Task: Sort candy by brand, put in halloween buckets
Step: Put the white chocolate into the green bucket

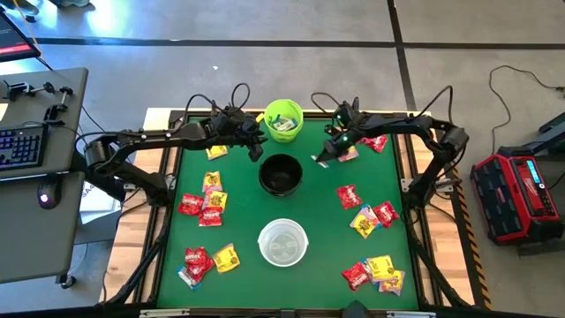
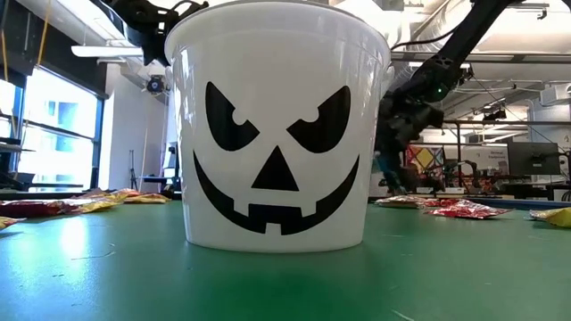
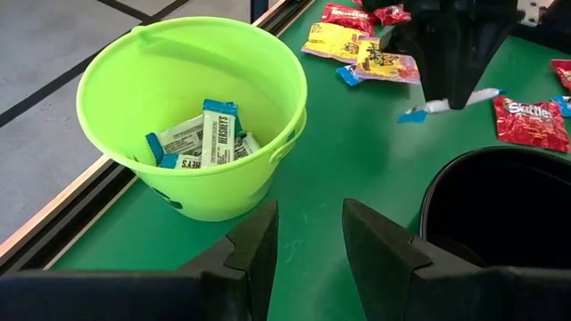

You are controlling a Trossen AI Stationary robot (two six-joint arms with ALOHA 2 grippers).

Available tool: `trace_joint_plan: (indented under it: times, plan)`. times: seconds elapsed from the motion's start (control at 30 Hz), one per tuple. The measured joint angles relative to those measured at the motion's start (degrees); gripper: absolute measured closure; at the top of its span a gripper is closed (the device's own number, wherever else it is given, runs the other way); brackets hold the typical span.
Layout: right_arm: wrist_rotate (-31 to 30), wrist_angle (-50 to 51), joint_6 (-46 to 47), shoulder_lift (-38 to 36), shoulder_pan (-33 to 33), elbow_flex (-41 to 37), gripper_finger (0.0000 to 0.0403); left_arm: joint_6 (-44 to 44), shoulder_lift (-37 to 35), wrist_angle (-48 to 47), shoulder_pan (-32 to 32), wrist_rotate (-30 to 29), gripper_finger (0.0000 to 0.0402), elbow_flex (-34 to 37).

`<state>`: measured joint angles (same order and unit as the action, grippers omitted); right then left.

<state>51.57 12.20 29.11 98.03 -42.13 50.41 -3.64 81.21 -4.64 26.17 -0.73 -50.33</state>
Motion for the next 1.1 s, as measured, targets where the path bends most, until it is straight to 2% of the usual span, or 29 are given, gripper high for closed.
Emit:
trace_joint_plan:
  times: [0.1,0.27,0.37,0.5,0.6,0.93,1.1]
  plan:
    - [2.53,-6.98,7.54,-0.08,0.0,0.02,0.0307,0.02,0.0,0.0,0.0,0.0,0.0282,0.0]
    - [3.16,-21.96,21.65,-0.1,0.0,0.04,0.0307,0.0,0.0,0.0,0.0,0.0,0.0282,0.02]
    - [1.2,-33.02,31.06,-0.1,0.01,0.07,0.0307,0.0,0.0,0.0,0.0,0.0,0.0282,0.02]
    - [-6.43,-42.22,41.02,-0.19,0.0,0.64,0.0307,0.32,0.0,0.03,0.0,-0.03,0.0282,0.02]
    - [-12.82,-38.05,40.79,-0.19,0.17,3.51,0.0307,0.63,0.0,0.35,0.02,-0.59,0.0282,0.02]
    - [-30.79,-16.67,29.87,0.56,0.5,17.42,0.0307,1.84,-0.02,0.83,0.04,-1.46,0.0282,0.02]
    - [-32.75,-12.24,29.27,4.33,1.91,22.8,0.0307,1.95,-0.02,2.18,0.04,-1.7,0.0282,0.02]
